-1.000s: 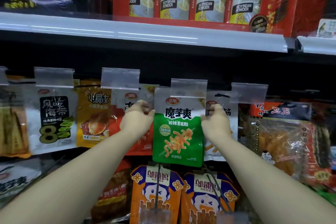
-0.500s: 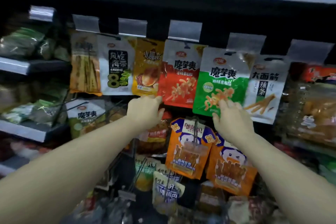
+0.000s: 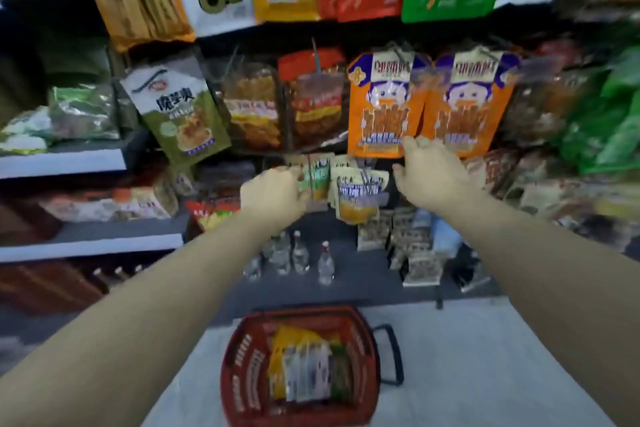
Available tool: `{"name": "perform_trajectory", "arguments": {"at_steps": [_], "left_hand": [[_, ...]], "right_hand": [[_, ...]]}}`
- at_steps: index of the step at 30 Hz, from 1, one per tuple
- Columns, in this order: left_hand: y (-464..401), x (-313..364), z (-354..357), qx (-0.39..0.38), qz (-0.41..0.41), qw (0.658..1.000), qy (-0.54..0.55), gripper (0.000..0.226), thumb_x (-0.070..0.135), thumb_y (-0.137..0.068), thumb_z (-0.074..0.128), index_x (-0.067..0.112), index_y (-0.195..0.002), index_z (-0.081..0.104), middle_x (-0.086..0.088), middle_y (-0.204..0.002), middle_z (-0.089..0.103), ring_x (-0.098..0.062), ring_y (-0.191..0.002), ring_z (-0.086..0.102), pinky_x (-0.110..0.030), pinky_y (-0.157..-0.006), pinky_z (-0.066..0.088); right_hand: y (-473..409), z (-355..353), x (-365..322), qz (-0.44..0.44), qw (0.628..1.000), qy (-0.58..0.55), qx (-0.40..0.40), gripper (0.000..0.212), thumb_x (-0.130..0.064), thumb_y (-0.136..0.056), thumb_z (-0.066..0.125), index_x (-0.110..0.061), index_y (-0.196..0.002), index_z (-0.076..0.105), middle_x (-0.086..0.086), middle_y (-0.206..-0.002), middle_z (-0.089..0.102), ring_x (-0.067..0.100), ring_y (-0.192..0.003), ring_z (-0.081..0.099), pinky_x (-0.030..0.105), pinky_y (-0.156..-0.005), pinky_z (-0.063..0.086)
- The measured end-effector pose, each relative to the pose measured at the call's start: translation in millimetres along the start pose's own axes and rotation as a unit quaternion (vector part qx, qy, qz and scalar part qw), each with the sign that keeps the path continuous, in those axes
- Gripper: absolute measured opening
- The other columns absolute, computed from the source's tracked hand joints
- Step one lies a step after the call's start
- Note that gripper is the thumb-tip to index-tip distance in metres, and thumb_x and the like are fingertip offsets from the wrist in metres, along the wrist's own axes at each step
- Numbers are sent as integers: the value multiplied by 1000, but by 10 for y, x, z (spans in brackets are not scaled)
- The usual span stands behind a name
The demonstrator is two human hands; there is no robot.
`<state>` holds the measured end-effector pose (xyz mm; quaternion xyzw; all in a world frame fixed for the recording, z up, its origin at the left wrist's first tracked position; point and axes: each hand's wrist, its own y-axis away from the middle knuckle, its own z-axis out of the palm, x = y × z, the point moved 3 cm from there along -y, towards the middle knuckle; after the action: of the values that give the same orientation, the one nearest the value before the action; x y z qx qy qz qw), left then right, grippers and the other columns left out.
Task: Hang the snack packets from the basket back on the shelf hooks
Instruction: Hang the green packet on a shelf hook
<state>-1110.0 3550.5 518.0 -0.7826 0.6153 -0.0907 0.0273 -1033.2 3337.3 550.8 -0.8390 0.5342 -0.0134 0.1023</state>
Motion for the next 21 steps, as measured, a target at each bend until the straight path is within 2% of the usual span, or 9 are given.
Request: {"name": "perform_trajectory", "arguments": {"at_steps": [2, 4, 7, 10, 13, 16, 21], "left_hand": [[206, -158, 327, -38, -7, 999, 10, 33, 41, -93, 48, 23, -119, 55, -2, -112, 63, -29, -96, 63, -37, -74, 55], [399, -301, 692, -67, -9, 997, 24, 28, 38, -94, 48, 20, -114, 56, -5, -105, 65, -31, -89, 63, -38, -68, 55], [665, -511, 1303, -106, -34, 994, 9, 25, 38, -95, 42, 22, -107, 57, -6, -91, 64, -31, -76, 62, -31, -54, 46], [935, -638, 2006, -172, -54, 984, 1, 24, 38, -95, 41, 20, -105, 55, -5, -83, 61, -29, -71, 60, -28, -52, 41], [1181, -686, 2720, -214, -76, 974, -7, 24, 37, -94, 45, 22, -109, 56, -6, -95, 64, -29, -79, 59, -29, -59, 40], [1395, -700, 3522, -236, -88, 968, 7, 26, 37, -91, 47, 23, -109, 60, -6, -104, 65, -32, -93, 63, -31, -67, 43], [1709, -705, 4989, -303, -68, 951, -7, 35, 45, -92, 46, 23, -116, 59, -7, -110, 65, -30, -99, 61, -33, -69, 47]], "right_hand": [[193, 296, -148, -4, 999, -1, -39, 38, -27, -97, 45, -7, -129, 41, 17, -125, 50, 37, -118, 44, 43, -85, 42], [367, 671, -238, -8, 997, 3, -74, 39, -26, -95, 46, -7, -130, 40, 17, -126, 49, 37, -117, 44, 44, -86, 42], [571, 1328, -286, -6, 991, -5, -130, 43, -28, -95, 44, -9, -133, 39, 16, -133, 47, 37, -124, 41, 44, -92, 41], [757, 2057, -291, -5, 977, -7, -214, 40, -27, -97, 42, -9, -133, 37, 15, -135, 44, 35, -126, 39, 43, -94, 40], [933, 2830, -302, -24, 963, 14, -266, 34, -24, -97, 44, -10, -127, 40, 14, -131, 46, 34, -125, 40, 44, -93, 40], [1058, 3634, -303, -51, 954, 31, -292, 43, -21, -95, 46, -11, -136, 36, 14, -135, 45, 34, -127, 39, 43, -98, 38], [1224, 5031, -261, -88, 944, 23, -318, 50, -20, -93, 50, -8, -139, 34, 16, -137, 44, 34, -127, 39, 41, -99, 38]]}}
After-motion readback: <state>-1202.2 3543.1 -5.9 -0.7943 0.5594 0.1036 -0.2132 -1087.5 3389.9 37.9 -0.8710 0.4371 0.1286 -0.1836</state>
